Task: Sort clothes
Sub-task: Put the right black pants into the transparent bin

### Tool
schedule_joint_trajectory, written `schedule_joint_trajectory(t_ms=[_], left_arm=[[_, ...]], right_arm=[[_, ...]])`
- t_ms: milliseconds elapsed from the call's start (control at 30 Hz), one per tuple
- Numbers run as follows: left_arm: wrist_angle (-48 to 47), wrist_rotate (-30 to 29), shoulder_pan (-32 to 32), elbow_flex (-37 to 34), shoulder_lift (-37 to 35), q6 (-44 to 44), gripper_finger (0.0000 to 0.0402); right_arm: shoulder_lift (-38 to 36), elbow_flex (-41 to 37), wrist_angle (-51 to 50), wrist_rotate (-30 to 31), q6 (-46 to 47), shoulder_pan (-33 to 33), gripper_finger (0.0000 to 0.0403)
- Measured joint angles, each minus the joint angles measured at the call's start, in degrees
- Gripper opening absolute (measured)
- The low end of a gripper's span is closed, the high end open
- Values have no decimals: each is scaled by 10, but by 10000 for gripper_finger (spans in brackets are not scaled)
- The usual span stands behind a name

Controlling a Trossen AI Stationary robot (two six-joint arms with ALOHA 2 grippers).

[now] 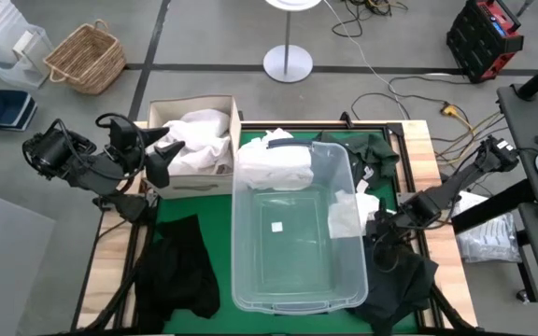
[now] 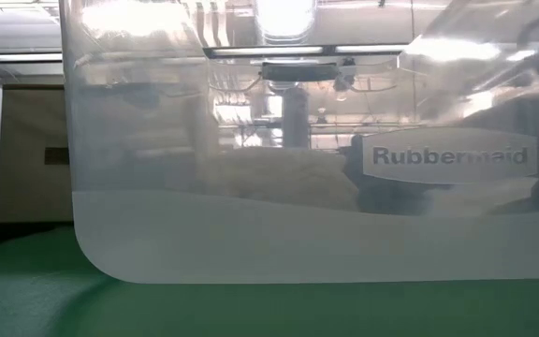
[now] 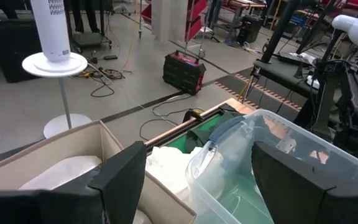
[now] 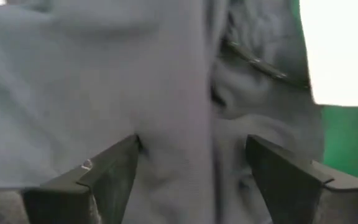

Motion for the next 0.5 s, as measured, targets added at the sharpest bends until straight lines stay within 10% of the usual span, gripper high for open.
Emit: schedule_joint_trajectory(t_ms=[500], left_arm=[[0,0,0,0,7,0,267]], right_arm=[[4,-96,44,12,72,0,239]])
